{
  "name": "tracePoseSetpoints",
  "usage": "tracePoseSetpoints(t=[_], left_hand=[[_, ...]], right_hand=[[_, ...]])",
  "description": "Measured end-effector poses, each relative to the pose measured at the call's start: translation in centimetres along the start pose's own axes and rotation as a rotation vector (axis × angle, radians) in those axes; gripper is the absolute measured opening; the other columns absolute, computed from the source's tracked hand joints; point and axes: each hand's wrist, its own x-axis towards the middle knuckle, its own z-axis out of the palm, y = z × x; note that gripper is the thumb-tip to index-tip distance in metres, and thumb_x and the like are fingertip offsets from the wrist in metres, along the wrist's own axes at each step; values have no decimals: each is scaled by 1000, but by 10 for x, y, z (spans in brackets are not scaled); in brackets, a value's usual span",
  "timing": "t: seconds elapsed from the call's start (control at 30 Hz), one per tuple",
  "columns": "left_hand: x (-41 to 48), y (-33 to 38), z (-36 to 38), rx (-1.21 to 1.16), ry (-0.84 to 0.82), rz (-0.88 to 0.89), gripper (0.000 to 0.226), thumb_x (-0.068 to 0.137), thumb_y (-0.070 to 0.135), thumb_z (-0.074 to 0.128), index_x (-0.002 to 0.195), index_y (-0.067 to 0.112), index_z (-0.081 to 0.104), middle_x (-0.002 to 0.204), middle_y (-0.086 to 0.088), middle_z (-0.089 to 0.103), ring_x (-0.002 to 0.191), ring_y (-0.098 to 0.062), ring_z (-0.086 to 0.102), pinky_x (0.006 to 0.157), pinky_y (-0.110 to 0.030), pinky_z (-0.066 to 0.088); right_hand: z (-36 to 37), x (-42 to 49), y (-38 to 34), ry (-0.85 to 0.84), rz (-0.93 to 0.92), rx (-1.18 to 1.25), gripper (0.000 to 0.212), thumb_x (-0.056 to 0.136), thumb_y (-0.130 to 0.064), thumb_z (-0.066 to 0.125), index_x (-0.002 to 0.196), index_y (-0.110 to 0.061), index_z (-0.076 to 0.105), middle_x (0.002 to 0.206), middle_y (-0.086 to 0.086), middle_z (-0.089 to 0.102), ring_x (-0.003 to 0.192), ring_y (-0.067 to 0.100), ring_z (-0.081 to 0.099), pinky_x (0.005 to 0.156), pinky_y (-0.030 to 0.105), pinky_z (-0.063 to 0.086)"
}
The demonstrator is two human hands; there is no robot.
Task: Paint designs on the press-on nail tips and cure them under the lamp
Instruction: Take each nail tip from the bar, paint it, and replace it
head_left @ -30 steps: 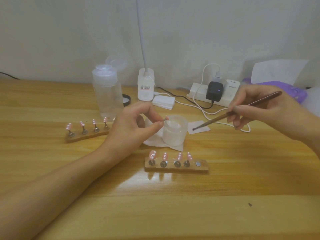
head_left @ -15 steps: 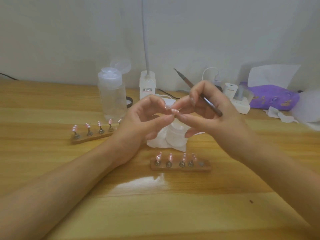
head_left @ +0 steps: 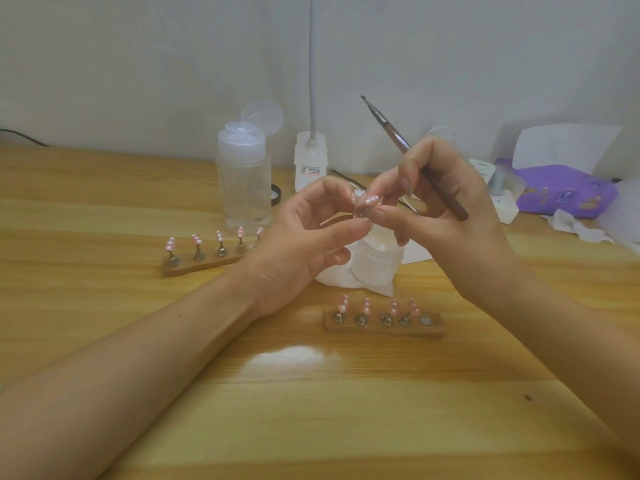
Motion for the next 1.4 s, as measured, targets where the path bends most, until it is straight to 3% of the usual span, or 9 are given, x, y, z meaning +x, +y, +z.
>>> tracePoseSetpoints(t=[0.13,0.33,0.43,0.8,0.9,1.03,1.13,1.27,1.4], left_hand=[[3,-2,-1,-20,61,-24,7,91,27,65,85,24,62,93,6,65,69,-4,56,51,-14,44],[6,2,-9,-22,176,-34,31,99,40,43,79,21,54,67,8,49,44,-4,28,39,-14,26],[6,0,-7,-23,211,-49,32,99,39,41,77,19,53,65,8,49,42,-5,25,38,-14,27],[3,2,-3,-20,249,-57,29,97,37,41,79,17,52,67,7,51,41,-4,29,39,-14,28],[13,29,4,-7,305,-109,31,102,36,39,81,22,57,65,10,54,44,-4,35,43,-14,27],[13,87,8,627,147,-24,17,96,43,54,93,27,59,78,7,72,55,-4,58,41,-18,44],[-15,81,7,1116,-61,-39,44,73,66,67,105,41,52,103,18,73,87,1,66,64,-24,55],[-45,36,3,1116,-171,-282,68,57,60,83,111,48,43,115,26,63,111,4,58,77,-11,44],[-54,10,3,1100,-47,-149,51,73,31,80,109,46,46,107,21,68,104,-3,63,74,-9,44]], right_hand=[[-18,-6,3,27,41,44,34,86,-14,74,85,-20,41,88,0,71,82,20,63,54,23,45],[-54,-61,9,-32,200,-37,32,81,-22,76,82,-25,44,85,4,69,80,32,63,53,26,47],[-57,-78,14,-141,238,-110,32,84,-13,74,83,-26,45,87,4,70,79,26,63,55,42,48],[-54,-85,19,-172,283,-195,33,83,-7,76,85,-13,43,95,6,70,84,17,65,60,38,50],[-55,-87,17,-162,309,-226,34,78,-17,77,84,-19,43,95,5,70,88,30,60,63,56,47],[-49,-85,16,-163,305,-211,36,79,-9,78,82,-19,44,90,-1,70,85,32,60,66,50,50],[-48,-85,20,-148,305,-202,37,83,-2,76,82,-20,44,88,0,71,79,30,61,64,48,49],[-46,-86,19,-130,300,-179,38,82,-2,75,80,-22,43,87,1,72,78,31,60,64,45,49],[-45,-85,21,-122,284,-156,38,83,2,73,79,-21,43,85,3,71,81,36,60,68,49,49]])
